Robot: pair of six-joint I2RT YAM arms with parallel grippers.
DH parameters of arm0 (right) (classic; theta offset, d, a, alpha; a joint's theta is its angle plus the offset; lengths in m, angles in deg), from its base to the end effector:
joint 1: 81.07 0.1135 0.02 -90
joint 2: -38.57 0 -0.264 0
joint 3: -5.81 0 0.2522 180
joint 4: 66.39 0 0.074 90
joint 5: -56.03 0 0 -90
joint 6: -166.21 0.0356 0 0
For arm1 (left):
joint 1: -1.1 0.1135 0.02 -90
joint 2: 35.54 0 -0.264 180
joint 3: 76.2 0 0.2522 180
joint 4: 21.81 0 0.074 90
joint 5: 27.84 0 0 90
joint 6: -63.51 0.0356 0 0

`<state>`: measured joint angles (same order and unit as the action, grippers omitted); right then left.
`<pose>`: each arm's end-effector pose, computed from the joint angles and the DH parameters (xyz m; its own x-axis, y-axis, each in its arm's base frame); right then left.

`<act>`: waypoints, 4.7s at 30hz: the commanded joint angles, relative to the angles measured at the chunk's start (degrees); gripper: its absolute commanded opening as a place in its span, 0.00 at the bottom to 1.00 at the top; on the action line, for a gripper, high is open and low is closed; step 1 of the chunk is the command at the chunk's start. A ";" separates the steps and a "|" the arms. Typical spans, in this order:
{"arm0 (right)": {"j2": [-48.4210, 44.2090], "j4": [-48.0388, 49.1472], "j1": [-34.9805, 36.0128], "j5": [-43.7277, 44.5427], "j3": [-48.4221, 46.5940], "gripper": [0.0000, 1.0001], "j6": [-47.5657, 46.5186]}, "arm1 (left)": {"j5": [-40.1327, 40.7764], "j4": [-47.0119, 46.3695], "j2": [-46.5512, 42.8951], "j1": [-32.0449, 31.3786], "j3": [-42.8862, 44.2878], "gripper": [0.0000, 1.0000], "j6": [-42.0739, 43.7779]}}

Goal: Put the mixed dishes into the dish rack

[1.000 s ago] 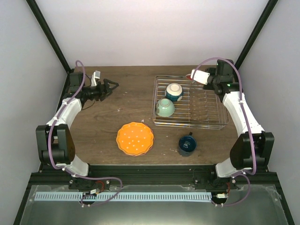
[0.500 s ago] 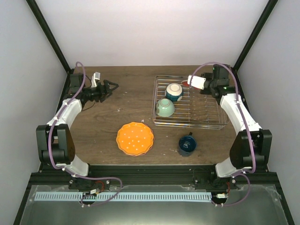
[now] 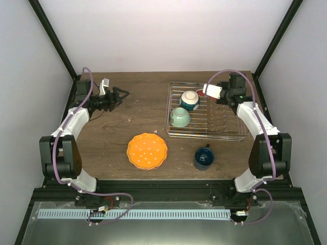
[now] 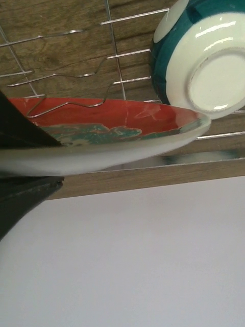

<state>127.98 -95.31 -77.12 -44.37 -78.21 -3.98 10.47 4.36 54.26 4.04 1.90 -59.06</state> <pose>0.3571 0.0311 0.2923 0.1175 -0.9634 -0.2410 -0.5910 0.1272 -0.7966 0.3429 -0.0104 0.2674 -0.8325 -0.3769 -0.4060 0.1645 0.5316 -0.8309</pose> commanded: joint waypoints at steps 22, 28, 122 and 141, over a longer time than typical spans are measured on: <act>-3.79 9.53 0.51 0.18 1.78 0.94 4.88 | -1.45 -1.15 0.63 -0.21 0.75 0.91 0.67; -5.61 8.99 1.19 0.87 4.83 0.98 5.90 | -1.80 -1.15 0.99 -0.21 1.04 0.91 0.78; -0.60 10.59 -4.49 -1.18 -3.66 1.00 2.72 | -2.11 -1.84 2.57 -0.98 1.11 0.90 -0.02; -7.11 2.98 1.97 4.76 -10.26 1.00 34.62 | 21.29 19.63 -2.14 -4.58 5.50 0.89 9.13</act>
<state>120.96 -88.90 -77.84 -41.74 -80.24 12.52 18.04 11.46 56.16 0.92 3.32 -55.89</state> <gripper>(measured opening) 0.999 0.887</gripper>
